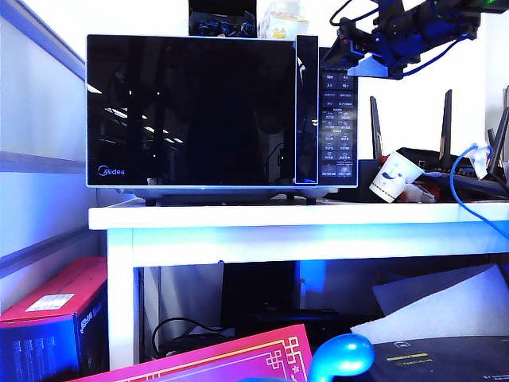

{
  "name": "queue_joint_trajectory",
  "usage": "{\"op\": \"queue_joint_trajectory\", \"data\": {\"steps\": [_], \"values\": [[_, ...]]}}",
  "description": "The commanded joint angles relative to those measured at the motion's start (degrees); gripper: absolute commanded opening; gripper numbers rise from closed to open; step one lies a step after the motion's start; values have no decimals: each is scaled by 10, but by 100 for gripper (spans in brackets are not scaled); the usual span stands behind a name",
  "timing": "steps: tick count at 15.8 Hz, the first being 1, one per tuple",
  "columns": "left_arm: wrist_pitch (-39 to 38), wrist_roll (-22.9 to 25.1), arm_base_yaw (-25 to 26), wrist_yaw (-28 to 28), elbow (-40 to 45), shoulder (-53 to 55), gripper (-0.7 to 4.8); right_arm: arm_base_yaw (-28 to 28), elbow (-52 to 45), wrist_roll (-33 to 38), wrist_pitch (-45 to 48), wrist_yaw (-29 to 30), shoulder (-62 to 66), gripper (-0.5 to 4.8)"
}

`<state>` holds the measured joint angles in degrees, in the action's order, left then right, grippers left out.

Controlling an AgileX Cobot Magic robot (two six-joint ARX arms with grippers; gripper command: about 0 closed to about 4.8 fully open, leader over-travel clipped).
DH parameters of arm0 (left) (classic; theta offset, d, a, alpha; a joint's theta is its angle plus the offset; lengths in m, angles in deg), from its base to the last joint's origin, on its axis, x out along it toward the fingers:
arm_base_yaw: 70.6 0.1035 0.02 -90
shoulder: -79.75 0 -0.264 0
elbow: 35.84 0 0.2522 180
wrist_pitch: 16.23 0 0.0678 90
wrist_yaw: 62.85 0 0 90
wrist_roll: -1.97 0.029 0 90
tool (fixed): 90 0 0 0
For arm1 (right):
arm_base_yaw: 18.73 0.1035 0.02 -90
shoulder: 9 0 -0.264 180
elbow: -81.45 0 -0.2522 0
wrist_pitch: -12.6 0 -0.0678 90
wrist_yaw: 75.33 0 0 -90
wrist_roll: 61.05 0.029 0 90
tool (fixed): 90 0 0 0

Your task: Open the microwave door, place the box of snacks from the top of the microwave inside, then close the microwave door.

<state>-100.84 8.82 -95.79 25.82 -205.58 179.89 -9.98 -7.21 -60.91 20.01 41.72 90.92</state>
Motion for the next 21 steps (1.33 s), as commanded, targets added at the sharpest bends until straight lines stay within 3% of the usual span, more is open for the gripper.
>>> {"op": "queue_joint_trajectory", "data": {"steps": [1,6,14,17,21], "values": [[2,0,-1,0,-2,-2,-6,-10,4,-2,34,-43,-9,357],[2,0,-1,0,-2,-2,-6,-8,6,-2,71,-45,20,358],[1,0,-1,0,-2,-2,-6,47,6,-2,96,-143,45,358],[1,0,-1,0,-2,-2,-6,53,6,-2,95,-109,43,358],[2,0,-1,0,-2,-2,-6,40,6,-2,53,33,12,357]]}}
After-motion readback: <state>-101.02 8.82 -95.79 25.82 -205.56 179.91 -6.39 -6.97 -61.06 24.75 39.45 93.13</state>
